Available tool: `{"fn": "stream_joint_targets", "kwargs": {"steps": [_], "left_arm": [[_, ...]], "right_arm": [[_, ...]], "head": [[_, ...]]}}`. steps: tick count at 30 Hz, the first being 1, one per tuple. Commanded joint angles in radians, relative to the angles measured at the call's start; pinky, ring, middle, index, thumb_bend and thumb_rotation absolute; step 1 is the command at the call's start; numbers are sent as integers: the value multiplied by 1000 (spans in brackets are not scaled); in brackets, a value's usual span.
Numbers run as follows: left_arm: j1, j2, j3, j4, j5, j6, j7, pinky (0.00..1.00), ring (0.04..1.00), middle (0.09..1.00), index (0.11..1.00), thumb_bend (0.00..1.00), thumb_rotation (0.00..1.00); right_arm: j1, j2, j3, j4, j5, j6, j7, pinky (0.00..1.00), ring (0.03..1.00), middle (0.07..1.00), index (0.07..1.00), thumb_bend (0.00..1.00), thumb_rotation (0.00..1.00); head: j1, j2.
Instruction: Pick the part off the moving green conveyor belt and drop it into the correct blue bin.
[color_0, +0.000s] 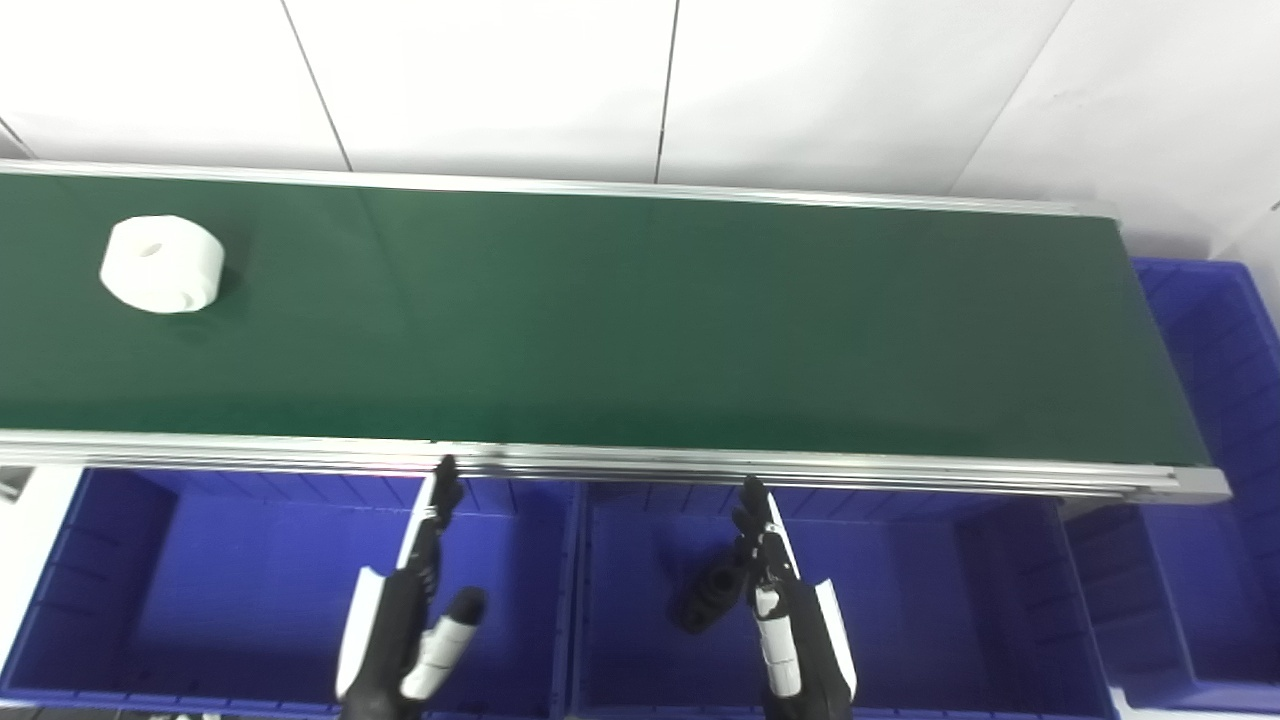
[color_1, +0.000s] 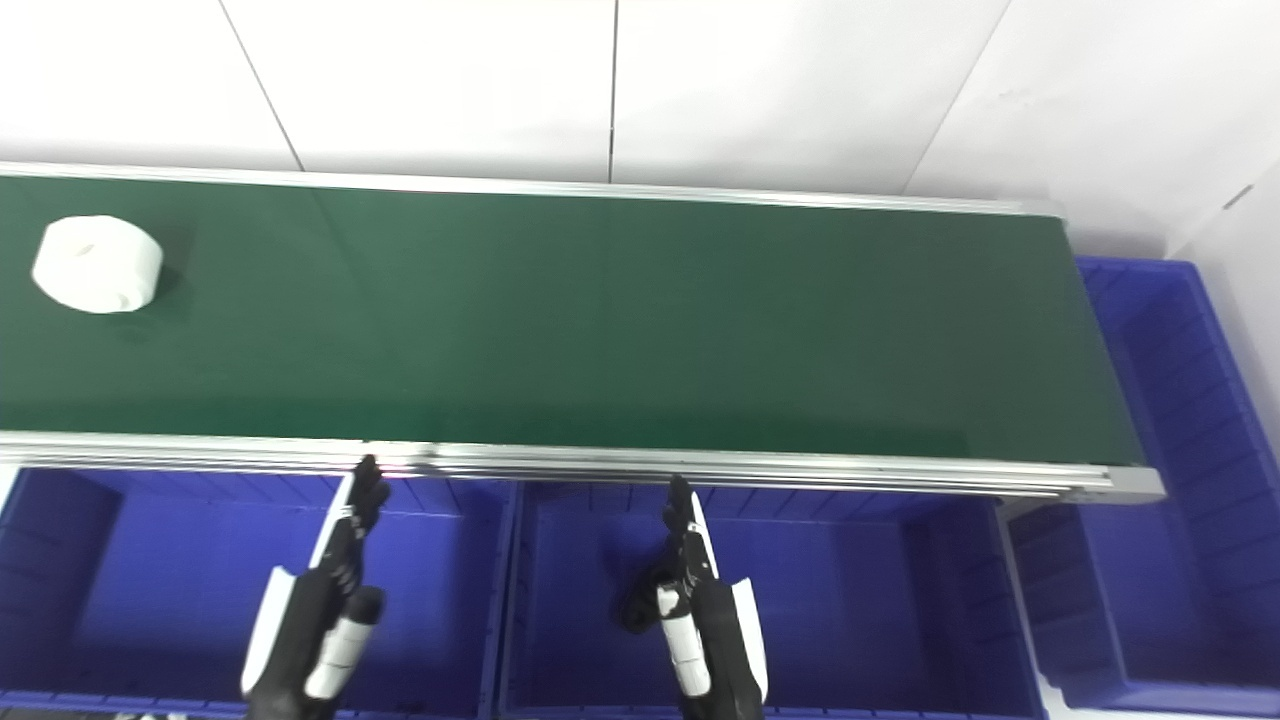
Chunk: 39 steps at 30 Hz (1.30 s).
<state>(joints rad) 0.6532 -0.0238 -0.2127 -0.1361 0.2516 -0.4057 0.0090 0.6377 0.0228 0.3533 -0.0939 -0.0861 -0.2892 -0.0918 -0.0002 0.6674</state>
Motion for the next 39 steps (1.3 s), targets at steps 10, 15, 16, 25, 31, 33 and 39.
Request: {"fn": "stream_joint_targets", "kwargs": {"steps": [10,15,16,25,31,33,39], "left_arm": [[-46,-10,-66,73,98,-64,140,852,941,1000,1000,665,960],[-64,-11,-92,101,102,-63,170,849,938,999,1000,729,954],[-67,-10,-97,104,103,-63,175,854,939,996,1000,730,952],[-80,-6,-135,115,106,-63,210,845,908,964,1000,686,908],[-92,20,-183,55,179,-64,309,679,851,919,990,710,883],[-100,37,-207,27,206,-64,353,634,834,908,974,707,858],[-185,133,-321,-106,306,-64,546,592,781,857,937,781,698]], "right_arm": [[-44,-21,-58,86,56,-132,60,1000,1000,1000,1000,780,1000],[-56,-28,-79,101,55,-144,73,1000,1000,1000,1000,763,1000],[-57,-30,-81,100,63,-146,79,1000,1000,1000,1000,745,1000],[-69,-46,-101,122,111,-178,127,1000,1000,1000,1000,630,1000],[-74,-35,-111,131,135,-179,148,1000,1000,1000,1000,568,1000],[-73,-31,-114,132,133,-179,149,1000,1000,1000,1000,559,1000],[-70,-33,-122,136,113,-177,149,1000,1000,1000,1000,549,1000]], "head": [[96,-54],[158,-67],[160,-67],[232,-77],[249,-80],[254,-84],[251,-95]]}}
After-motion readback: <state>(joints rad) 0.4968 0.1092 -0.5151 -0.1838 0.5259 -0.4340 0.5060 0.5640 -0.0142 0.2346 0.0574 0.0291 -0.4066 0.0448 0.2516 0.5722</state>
